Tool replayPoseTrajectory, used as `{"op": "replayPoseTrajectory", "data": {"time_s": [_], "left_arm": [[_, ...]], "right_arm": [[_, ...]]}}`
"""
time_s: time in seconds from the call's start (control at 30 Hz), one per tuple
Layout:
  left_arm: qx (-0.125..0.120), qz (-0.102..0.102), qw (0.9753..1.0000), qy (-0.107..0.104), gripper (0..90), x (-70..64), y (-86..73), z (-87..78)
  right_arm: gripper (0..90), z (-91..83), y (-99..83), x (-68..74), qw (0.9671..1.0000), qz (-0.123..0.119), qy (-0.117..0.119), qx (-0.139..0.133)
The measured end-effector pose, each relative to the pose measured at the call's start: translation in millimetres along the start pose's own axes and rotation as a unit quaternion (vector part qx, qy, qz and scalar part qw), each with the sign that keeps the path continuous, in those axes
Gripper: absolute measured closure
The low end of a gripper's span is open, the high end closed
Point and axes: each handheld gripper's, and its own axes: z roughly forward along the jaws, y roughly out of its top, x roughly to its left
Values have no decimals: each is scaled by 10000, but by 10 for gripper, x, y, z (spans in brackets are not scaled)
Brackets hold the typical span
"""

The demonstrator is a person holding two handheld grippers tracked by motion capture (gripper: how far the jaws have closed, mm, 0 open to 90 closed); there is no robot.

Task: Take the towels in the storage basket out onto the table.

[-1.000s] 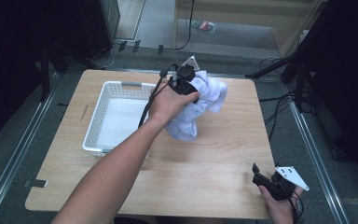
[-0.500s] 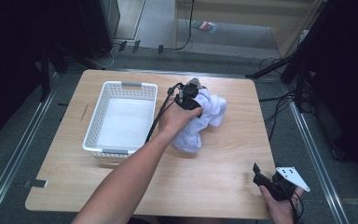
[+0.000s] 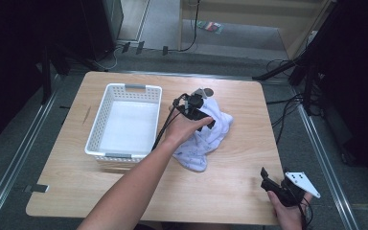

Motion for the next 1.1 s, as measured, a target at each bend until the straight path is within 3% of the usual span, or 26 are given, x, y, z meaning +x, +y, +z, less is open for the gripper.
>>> {"op": "replayPoseTrajectory", "data": {"time_s": [0.03,0.1,0.23,0.47,0.6,0.7,1.1], "left_arm": [[-8,34,9999,131,0,-7,-1,-19],[-49,83,9998,190,0,-2,-15,-71],[-158,67,9998,57,0,52,-37,-189],[-334,161,9993,30,0,151,-83,-434],[-385,148,9990,144,0,254,-129,-571],[-484,15,9986,196,0,350,-176,-665],[-631,27,9972,388,0,645,-391,-1000]], "right_arm": [[166,-1,-1,3,10000,-7,5,7],[165,0,0,-5,10000,5,24,-1],[167,-1,0,4,10000,-28,-2,11],[167,-3,-1,4,10000,-20,5,24],[167,9,2,18,9999,-98,-12,64],[167,8,3,13,10000,-45,8,67],[165,-8,-4,12,9998,-95,143,46]]}}
